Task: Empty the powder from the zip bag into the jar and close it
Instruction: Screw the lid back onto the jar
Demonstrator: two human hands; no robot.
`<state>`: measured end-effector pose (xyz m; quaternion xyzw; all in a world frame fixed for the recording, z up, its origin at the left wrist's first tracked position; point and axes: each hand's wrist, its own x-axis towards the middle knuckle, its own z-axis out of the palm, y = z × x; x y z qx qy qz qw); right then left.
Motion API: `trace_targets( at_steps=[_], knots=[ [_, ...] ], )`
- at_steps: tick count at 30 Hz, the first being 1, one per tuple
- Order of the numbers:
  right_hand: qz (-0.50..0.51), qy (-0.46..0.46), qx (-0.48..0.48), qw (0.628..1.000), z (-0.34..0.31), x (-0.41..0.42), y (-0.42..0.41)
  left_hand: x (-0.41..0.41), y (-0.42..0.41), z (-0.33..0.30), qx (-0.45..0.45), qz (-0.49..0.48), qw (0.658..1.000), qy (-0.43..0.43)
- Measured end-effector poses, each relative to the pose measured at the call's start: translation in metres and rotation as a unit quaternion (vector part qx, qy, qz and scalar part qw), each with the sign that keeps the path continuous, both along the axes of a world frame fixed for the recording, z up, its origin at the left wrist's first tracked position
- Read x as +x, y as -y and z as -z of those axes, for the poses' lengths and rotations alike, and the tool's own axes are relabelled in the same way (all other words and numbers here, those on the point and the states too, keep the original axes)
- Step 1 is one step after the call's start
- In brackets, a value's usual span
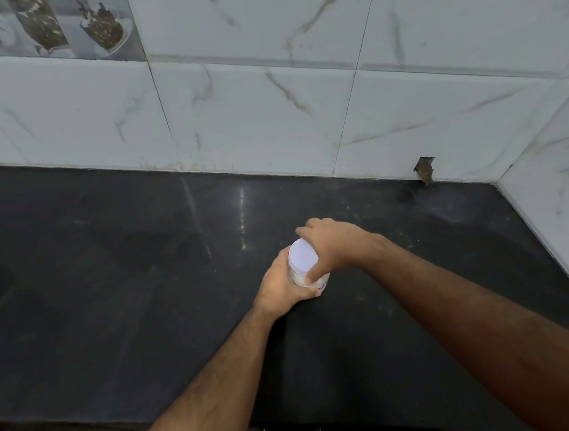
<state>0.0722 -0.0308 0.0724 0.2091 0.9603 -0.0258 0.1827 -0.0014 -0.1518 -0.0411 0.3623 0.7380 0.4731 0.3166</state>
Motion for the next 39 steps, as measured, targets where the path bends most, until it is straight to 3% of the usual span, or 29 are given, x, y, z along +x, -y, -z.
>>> trace_targets(
  at_steps=[4, 10, 15, 17, 22, 28, 34, 39],
  knots=[
    [-0.046, 0.013, 0.025, 0.999, 0.004, -0.004, 0.001, 0.000, -0.001, 0.004, 0.001, -0.003, 1.000, 0.001],
    [0.078, -0.037, 0.094, 0.992, 0.003, 0.000, 0.008, -0.001, -0.001, 0.000, -0.004, 0.012, 1.000, -0.017],
    [-0.019, 0.044, -0.017, 0.999, -0.002, 0.002, 0.003, 0.002, -0.002, -0.002, -0.003, -0.001, 1.000, -0.009],
    [-0.031, 0.040, 0.016, 0.999, 0.000, 0.000, 0.004, 0.001, -0.003, -0.001, -0.001, 0.001, 1.000, -0.014],
    [0.055, -0.020, 0.088, 0.994, -0.001, -0.001, 0.006, 0.001, -0.001, -0.002, -0.006, 0.007, 1.000, -0.020],
    [-0.079, 0.054, 0.035, 0.995, 0.005, -0.005, -0.001, 0.002, -0.004, 0.000, -0.015, -0.012, 1.000, -0.014],
    [-0.056, -0.020, 0.094, 0.994, 0.006, -0.008, 0.002, -0.003, -0.003, 0.001, -0.036, 0.016, 0.999, -0.011],
    [-0.113, 0.034, 0.079, 0.990, 0.005, -0.009, -0.004, -0.004, -0.003, 0.000, -0.042, 0.017, 0.999, -0.014]
  ],
)
